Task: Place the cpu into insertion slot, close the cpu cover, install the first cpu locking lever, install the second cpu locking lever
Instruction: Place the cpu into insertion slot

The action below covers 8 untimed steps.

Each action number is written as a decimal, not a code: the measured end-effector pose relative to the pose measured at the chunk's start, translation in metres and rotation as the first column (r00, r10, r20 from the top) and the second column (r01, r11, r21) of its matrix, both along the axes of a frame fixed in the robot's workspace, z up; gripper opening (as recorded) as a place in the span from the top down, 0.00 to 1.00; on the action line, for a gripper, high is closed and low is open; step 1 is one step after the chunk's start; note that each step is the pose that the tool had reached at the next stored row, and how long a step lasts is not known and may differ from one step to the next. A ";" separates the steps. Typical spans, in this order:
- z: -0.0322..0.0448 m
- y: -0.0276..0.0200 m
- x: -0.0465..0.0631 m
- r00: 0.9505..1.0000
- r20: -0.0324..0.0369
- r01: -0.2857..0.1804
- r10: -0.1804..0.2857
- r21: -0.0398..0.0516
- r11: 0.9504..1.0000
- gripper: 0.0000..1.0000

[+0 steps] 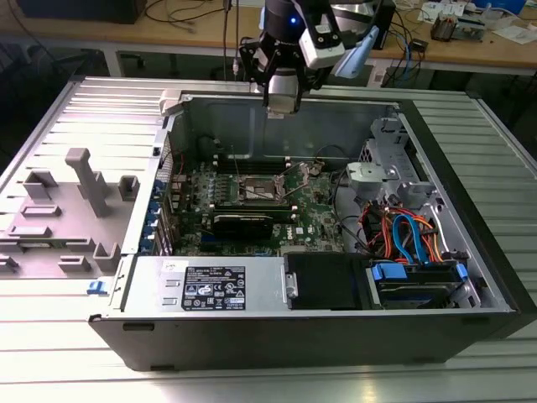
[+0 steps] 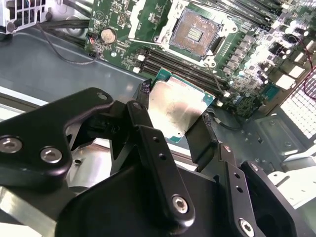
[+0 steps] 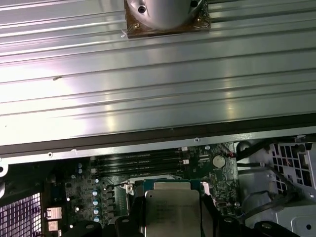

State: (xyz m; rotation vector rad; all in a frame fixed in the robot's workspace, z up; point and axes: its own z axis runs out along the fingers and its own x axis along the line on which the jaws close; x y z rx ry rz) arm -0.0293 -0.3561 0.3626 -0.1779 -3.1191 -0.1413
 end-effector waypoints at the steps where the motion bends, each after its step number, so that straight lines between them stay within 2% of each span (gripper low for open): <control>1: -0.0002 -0.0001 0.000 1.000 0.000 0.016 -0.016 0.000 1.000 0.45; 4: -0.0006 -0.0002 0.000 0.999 0.000 0.039 -0.039 0.000 0.999 0.45; 8: -0.0005 -0.0003 0.000 0.999 0.000 0.042 -0.042 0.000 0.999 0.45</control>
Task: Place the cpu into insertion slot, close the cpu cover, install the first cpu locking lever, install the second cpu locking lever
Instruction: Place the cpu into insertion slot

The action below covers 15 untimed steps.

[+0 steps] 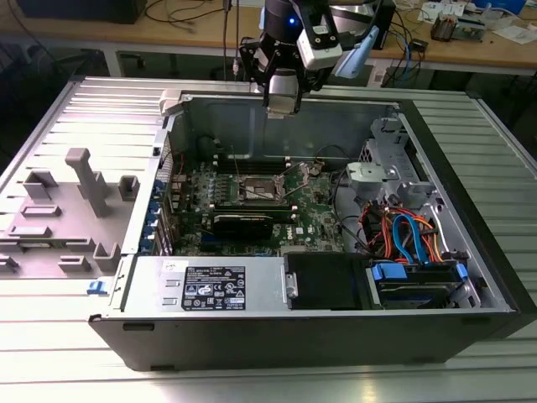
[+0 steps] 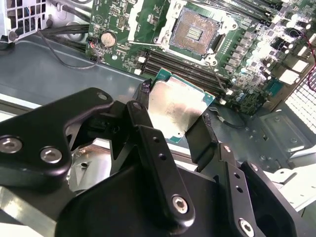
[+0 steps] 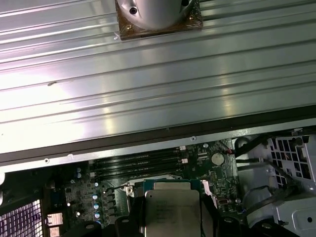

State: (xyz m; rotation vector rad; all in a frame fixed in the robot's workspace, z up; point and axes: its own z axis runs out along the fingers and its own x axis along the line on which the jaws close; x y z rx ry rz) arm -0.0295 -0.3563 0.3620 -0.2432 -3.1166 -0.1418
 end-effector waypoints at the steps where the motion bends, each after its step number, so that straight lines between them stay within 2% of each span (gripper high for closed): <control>1: 0.0000 0.0000 0.000 1.000 0.000 0.000 0.000 0.000 1.000 0.45; 15: 0.0000 -0.0001 0.000 1.000 0.000 0.013 -0.013 0.000 1.000 0.45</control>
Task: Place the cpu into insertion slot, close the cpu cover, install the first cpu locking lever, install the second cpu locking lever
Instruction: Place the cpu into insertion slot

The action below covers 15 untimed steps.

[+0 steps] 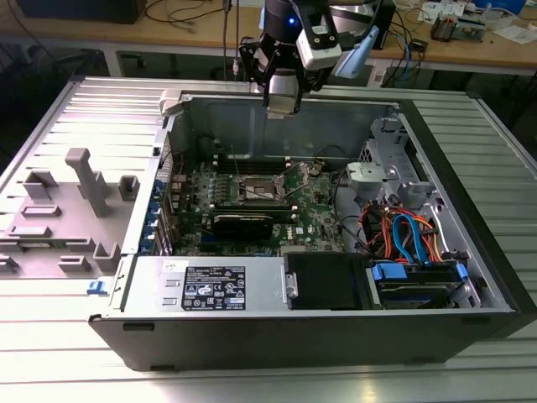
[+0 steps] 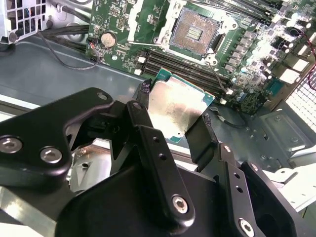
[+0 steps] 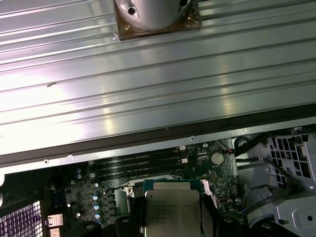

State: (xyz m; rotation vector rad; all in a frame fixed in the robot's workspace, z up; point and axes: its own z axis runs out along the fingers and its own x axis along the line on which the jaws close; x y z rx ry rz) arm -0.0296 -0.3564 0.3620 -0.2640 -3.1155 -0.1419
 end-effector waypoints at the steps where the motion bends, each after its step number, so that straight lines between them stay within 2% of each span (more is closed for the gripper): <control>1: 0.0000 0.0000 0.000 1.000 0.000 0.004 -0.004 0.000 1.000 0.45; 11: -0.0004 -0.0001 -0.002 0.997 0.000 0.073 -0.073 0.000 0.997 0.45; 15: -0.0005 -0.0001 -0.003 0.996 0.000 0.087 -0.087 0.000 0.996 0.45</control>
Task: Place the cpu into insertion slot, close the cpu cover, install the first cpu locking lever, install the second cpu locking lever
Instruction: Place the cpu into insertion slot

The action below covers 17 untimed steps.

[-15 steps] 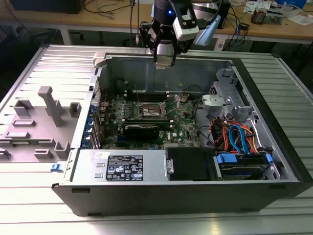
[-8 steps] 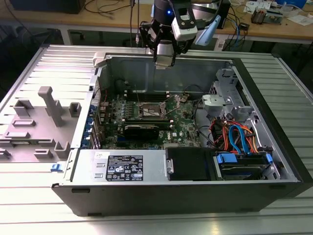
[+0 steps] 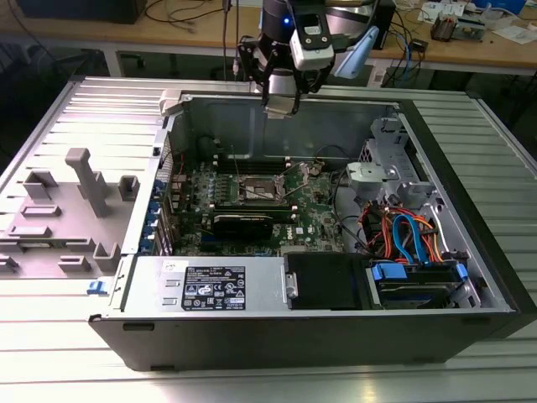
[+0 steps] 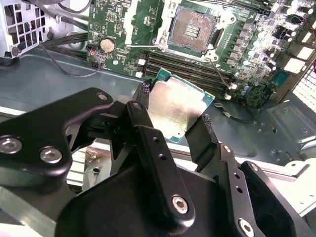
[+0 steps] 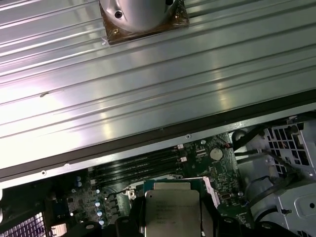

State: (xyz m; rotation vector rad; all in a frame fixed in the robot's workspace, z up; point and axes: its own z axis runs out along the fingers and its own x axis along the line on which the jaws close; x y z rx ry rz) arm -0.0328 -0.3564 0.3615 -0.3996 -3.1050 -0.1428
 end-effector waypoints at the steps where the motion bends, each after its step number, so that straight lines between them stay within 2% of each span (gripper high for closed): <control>1: 0.0000 0.0000 -0.001 1.000 0.000 0.002 -0.002 0.000 1.000 0.45; 7: 0.0000 0.0000 -0.001 1.000 0.000 0.005 -0.005 0.000 1.000 0.45; 14: -0.0013 0.0000 -0.001 0.998 0.000 0.070 -0.070 0.000 0.998 0.45; 17: -0.0017 -0.0011 -0.002 0.997 0.000 0.072 -0.072 0.000 0.997 0.45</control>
